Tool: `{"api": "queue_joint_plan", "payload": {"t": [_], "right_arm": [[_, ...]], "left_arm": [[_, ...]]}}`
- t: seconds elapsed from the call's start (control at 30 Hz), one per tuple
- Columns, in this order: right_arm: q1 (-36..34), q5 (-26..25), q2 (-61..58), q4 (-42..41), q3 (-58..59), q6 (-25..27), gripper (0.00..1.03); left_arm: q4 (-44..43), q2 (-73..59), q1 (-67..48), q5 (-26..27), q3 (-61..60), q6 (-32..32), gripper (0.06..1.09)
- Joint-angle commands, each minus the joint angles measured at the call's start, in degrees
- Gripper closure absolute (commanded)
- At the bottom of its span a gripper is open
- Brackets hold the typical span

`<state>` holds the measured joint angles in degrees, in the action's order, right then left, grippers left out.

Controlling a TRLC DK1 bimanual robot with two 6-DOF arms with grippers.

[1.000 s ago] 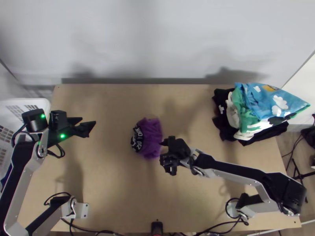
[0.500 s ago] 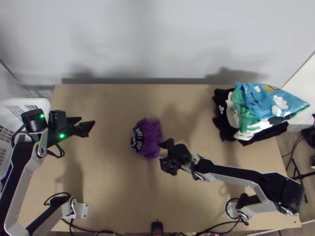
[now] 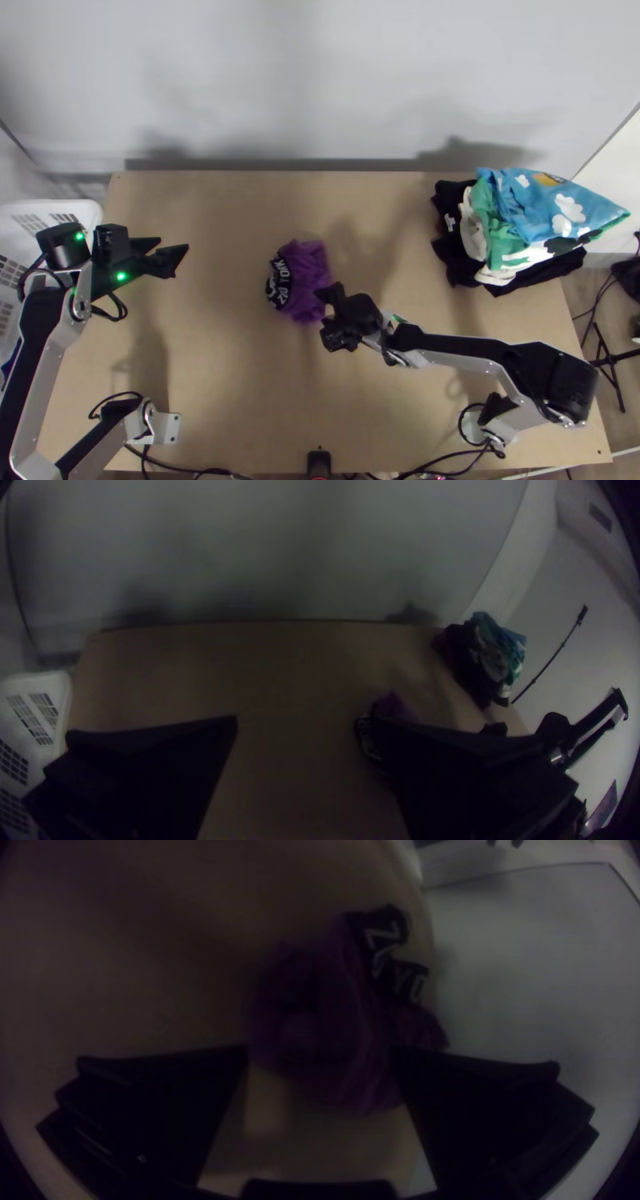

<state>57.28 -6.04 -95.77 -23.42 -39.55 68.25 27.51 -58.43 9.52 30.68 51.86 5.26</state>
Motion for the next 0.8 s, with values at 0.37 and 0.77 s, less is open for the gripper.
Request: {"api": "queue_joint_plan", "payload": {"t": [0.37, 0.77], "right_arm": [[-0.6, -0.1, -5.7, -2.9, -6.0, 3.2, 0.20], [-2.1, 1.6, -2.0, -2.8, -7.6, 2.9, 1.00]], "left_arm": [[-0.3, -0.1, 2.4, 1.8, 1.1, 0.1, 0.11], [1.0, -1.0, 2.4, 3.1, 5.4, -1.6, 0.11]]}}
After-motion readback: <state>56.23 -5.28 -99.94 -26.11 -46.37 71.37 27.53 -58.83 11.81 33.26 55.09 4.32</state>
